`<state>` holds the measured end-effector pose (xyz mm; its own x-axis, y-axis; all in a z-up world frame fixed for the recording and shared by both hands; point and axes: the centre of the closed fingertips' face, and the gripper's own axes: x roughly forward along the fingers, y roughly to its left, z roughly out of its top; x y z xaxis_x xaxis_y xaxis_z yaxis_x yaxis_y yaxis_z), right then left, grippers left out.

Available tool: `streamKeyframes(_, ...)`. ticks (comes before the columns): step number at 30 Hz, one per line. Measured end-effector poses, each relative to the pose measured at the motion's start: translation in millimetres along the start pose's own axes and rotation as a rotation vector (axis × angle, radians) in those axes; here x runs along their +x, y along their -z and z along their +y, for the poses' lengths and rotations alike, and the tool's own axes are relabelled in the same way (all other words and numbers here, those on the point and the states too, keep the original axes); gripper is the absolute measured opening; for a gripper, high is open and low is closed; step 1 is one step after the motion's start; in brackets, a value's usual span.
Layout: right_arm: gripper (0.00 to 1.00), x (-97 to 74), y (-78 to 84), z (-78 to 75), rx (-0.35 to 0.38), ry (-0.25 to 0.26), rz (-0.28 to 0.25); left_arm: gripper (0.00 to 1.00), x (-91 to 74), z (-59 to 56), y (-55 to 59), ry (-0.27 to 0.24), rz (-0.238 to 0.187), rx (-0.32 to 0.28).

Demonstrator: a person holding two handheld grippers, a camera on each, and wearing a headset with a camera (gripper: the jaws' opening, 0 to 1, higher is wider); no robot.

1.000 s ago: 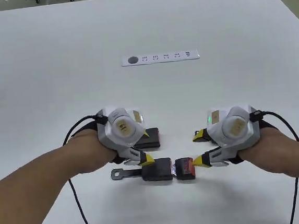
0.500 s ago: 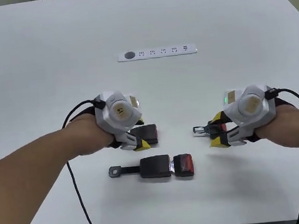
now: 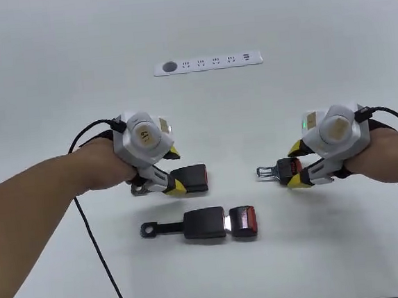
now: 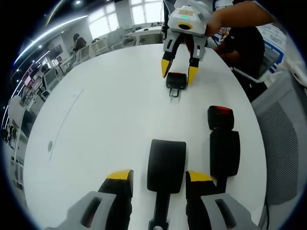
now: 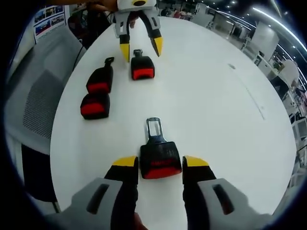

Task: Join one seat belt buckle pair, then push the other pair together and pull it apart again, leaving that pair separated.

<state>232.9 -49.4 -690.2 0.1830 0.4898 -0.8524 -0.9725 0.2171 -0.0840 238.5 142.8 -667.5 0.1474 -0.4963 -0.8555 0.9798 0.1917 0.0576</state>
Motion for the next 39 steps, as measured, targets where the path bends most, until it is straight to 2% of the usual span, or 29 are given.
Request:
streamKeyframes(5, 0.34, 0.3, 5.3, -1.9, 0.004, -0.030, 0.003, 0.40, 9.0, -2.2, 5.3, 0.034, 0.004, 0.005)
streamKeyframes(9, 0.34, -0.3, 1.2, 0.8, -0.013, -0.044, 0.013, 0.36, 13.8, -7.0, 7.9, 0.061, 0.019, 0.034)
streamKeyframes(12, 0.34, 0.1, 0.8, 1.0, -0.024, -0.052, 0.017, 0.33, 19.4, -5.3, 10.8, 0.063, 0.019, 0.049)
streamKeyframes(20, 0.33, -0.2, 1.0, 2.5, -0.057, -0.084, 0.016, 0.33, 17.9, -6.9, 9.6, 0.059, 0.022, 0.062)
streamKeyframes(23, 0.33, 0.1, 0.8, 2.9, -0.065, -0.085, 0.022, 0.33, 20.0, -7.5, 11.0, 0.048, 0.046, 0.099)
streamKeyframes(26, 0.33, 0.6, 1.6, 2.3, -0.062, -0.085, 0.026, 0.33, 18.1, -9.5, 9.2, 0.051, 0.055, 0.089)
streamKeyframes(32, 0.33, 0.6, -0.3, 1.1, -0.054, -0.065, 0.028, 0.33, 18.7, -7.9, 10.7, 0.055, 0.041, 0.086)
streamKeyframes(39, 0.33, 10.5, -14.9, 2.5, -0.053, -0.061, 0.000, 0.33, 20.4, -8.9, 8.6, 0.075, 0.029, 0.091)
